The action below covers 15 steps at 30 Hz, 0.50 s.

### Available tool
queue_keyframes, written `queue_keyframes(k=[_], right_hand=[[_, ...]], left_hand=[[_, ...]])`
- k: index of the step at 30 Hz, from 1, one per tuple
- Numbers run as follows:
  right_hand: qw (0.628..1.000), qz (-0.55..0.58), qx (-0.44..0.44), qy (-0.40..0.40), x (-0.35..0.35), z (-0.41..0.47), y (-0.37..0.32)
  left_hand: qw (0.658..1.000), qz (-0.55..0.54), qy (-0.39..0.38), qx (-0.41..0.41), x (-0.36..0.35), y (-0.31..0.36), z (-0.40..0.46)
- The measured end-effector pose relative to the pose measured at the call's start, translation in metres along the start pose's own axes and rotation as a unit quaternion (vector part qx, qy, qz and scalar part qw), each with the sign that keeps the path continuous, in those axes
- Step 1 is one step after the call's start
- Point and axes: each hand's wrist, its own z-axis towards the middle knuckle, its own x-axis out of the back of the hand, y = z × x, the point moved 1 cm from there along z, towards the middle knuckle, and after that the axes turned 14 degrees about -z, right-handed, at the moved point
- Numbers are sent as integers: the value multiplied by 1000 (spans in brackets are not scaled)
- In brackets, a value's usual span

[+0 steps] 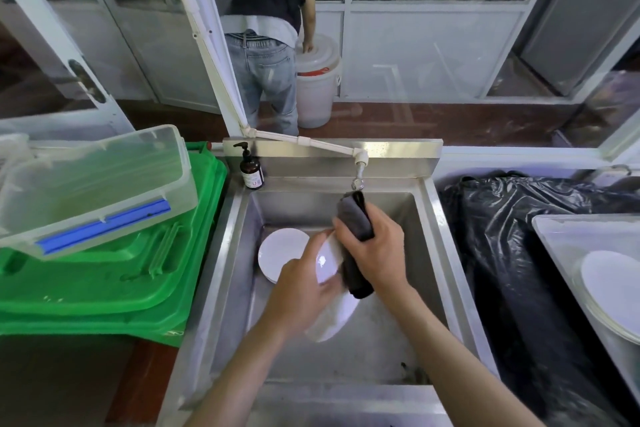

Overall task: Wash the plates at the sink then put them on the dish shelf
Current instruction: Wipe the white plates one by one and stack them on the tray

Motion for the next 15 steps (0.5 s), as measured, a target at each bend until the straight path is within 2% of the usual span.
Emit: queue_keyframes(k=[3, 8, 9, 13, 15], right_hand=[[997, 50, -60, 11, 0, 6, 17], [995, 21, 93, 14, -1, -15, -24], [996, 28, 85, 19, -2, -15, -24], [993, 90, -75, 25, -4, -5, -7], [998, 49, -26, 24, -1, -7, -9]], left_hand=[[999, 43, 5, -9, 8, 8, -8], [998, 66, 10, 8, 9, 14, -1], [997, 76, 11, 9, 10, 15, -1], [996, 82, 16, -2, 13, 22, -8], [997, 72, 18, -2, 12, 24, -10]])
